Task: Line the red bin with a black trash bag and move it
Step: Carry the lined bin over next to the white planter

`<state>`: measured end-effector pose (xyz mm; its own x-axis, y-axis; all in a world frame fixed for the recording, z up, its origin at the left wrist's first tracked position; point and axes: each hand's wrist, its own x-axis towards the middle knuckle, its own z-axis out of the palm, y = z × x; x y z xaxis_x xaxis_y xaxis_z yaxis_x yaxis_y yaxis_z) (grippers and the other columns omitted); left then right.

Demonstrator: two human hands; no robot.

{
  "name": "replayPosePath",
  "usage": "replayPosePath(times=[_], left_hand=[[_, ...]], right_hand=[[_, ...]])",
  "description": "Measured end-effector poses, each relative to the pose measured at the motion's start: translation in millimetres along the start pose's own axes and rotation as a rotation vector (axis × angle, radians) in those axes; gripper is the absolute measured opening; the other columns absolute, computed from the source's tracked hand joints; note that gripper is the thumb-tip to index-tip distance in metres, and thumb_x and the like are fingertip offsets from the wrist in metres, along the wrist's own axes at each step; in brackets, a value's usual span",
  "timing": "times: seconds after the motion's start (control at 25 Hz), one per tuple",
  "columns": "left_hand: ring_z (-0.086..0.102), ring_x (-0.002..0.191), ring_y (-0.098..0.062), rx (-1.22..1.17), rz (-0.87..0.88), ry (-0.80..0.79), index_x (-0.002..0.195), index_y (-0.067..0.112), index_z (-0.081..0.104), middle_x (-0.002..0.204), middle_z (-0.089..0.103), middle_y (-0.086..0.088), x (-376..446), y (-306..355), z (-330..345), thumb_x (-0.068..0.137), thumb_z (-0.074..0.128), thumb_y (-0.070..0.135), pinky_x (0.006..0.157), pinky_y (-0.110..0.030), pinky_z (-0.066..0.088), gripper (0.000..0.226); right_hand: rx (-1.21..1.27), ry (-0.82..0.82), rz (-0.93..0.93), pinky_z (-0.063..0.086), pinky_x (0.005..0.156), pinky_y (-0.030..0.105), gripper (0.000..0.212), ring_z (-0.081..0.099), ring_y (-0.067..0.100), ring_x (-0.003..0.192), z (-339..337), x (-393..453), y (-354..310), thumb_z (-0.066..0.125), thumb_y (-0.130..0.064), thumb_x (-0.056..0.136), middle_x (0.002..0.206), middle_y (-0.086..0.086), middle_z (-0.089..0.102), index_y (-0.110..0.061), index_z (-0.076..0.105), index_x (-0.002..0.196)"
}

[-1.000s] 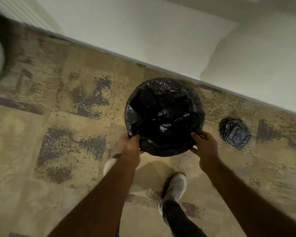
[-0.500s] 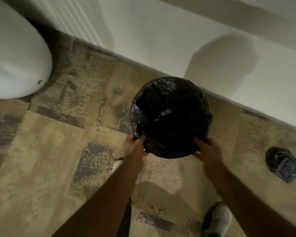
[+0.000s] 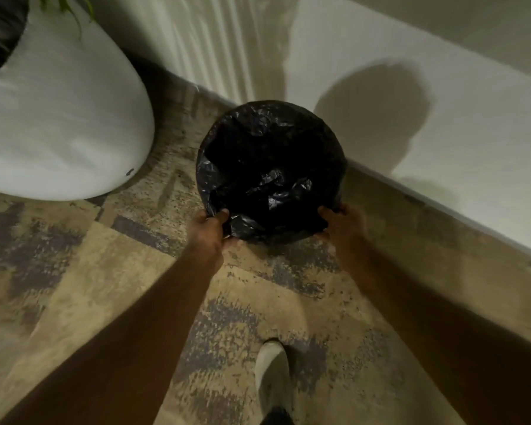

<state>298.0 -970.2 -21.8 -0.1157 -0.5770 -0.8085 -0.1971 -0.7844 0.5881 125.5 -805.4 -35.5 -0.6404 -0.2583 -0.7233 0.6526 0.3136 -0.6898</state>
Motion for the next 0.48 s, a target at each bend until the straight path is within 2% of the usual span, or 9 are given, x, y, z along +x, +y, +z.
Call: replayPosePath(times=[0.08, 0.16, 0.2, 0.32, 0.44, 0.48], left_hand=[[0.074, 0.094, -0.031, 0.006, 0.011, 0.016, 0.102, 0.015, 0.064, 0.103, 0.077, -0.009, 31, 18, 0, 0.098, 0.061, 0.006, 0.063, -0.039, 0.062, 0.01], [0.072, 0.091, -0.032, -0.015, 0.018, 0.005, 0.11, 0.011, 0.062, 0.112, 0.074, -0.014, 57, 29, 1, 0.099, 0.062, 0.008, 0.051, -0.031, 0.056, 0.012], [0.07, 0.088, -0.032, -0.029, 0.024, -0.004, 0.114, 0.01, 0.06, 0.114, 0.072, -0.016, 69, 33, 2, 0.099, 0.062, 0.008, 0.05, -0.031, 0.054, 0.016], [0.07, 0.087, -0.033, -0.039, 0.013, 0.008, 0.128, 0.003, 0.056, 0.118, 0.072, -0.019, 98, 42, 4, 0.099, 0.063, 0.009, 0.066, -0.04, 0.057, 0.03], [0.072, 0.098, -0.038, -0.045, 0.025, 0.012, 0.131, 0.004, 0.056, 0.121, 0.071, -0.019, 123, 49, 2, 0.1, 0.061, 0.01, 0.078, -0.046, 0.059, 0.032], [0.072, 0.103, -0.038, -0.047, 0.032, 0.014, 0.128, 0.005, 0.057, 0.121, 0.072, -0.018, 129, 49, 1, 0.101, 0.06, 0.01, 0.076, -0.045, 0.06, 0.028]], right_hand=[[-0.017, -0.026, -0.028, 0.065, 0.058, 0.028, 0.022, 0.071, 0.017, 0.081, 28, 28, -10, 0.066, -0.007, 0.098, 0.099, 0.003, 0.071, -0.008, 0.065, 0.121], [-0.035, -0.054, -0.048, 0.062, 0.054, 0.025, 0.033, 0.07, 0.02, 0.085, 49, 53, -15, 0.066, -0.008, 0.098, 0.11, 0.008, 0.069, -0.003, 0.061, 0.131], [-0.042, -0.062, -0.06, 0.063, 0.057, 0.027, 0.036, 0.071, 0.024, 0.089, 58, 65, -15, 0.067, -0.009, 0.098, 0.114, 0.01, 0.067, -0.002, 0.059, 0.133], [-0.055, -0.062, -0.107, 0.066, 0.072, 0.036, 0.034, 0.071, 0.029, 0.096, 81, 96, -13, 0.068, -0.008, 0.098, 0.116, 0.011, 0.069, -0.002, 0.062, 0.131], [-0.069, -0.088, -0.109, 0.064, 0.07, 0.034, 0.034, 0.071, 0.025, 0.094, 101, 120, -13, 0.066, -0.01, 0.099, 0.116, 0.01, 0.068, -0.004, 0.062, 0.133], [-0.093, -0.098, -0.109, 0.064, 0.069, 0.033, 0.035, 0.071, 0.025, 0.094, 106, 125, -12, 0.064, -0.011, 0.1, 0.117, 0.01, 0.067, -0.004, 0.061, 0.135]])
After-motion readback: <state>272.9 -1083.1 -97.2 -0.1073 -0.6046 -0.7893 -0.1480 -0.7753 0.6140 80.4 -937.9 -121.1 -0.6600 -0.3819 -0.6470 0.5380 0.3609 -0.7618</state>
